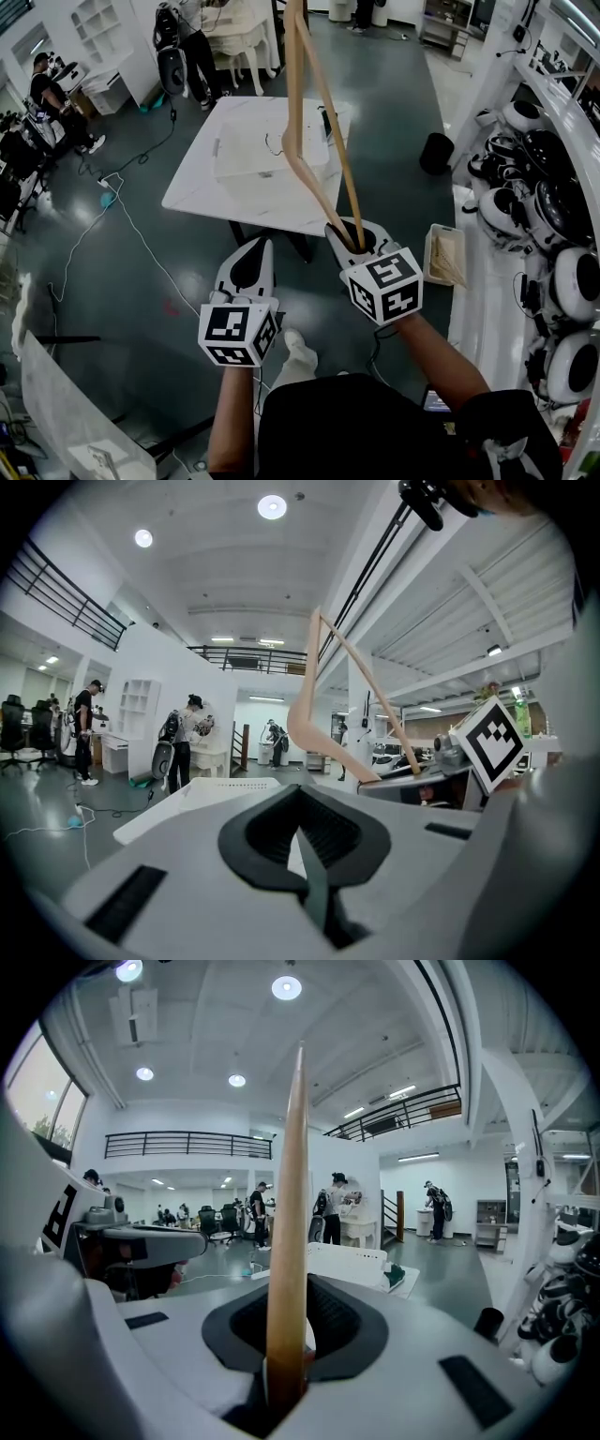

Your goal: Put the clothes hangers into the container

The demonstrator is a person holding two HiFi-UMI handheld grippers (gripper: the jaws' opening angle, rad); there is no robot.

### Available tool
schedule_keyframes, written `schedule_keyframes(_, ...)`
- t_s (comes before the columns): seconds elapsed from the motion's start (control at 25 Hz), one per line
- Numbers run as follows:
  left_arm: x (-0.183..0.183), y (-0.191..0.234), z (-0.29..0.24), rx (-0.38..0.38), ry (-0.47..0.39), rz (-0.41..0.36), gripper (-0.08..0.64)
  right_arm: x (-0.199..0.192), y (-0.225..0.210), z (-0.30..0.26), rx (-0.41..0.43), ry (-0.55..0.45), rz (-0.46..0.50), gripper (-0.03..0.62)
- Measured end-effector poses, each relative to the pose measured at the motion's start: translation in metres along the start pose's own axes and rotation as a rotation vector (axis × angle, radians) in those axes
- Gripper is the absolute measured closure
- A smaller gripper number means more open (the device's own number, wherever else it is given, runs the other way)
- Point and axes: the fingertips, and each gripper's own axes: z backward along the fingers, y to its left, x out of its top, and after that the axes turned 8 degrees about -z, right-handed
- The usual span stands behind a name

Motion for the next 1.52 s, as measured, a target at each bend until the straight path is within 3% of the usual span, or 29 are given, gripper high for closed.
schedule_keyframes(1.16, 0.003, 0.144, -0.094, -0.07, 0.012, 0.04, 0.555, 0.049, -0.002, -0.166, -0.059, 0.061, -0.012, 0.531)
schedule_keyframes(1.52, -0.003, 0.167, -0.11, -0.097, 0.008, 0.05, 0.557, 0.05, -0.002, -0.195, -0.073, 0.087, 0.004, 0.53)
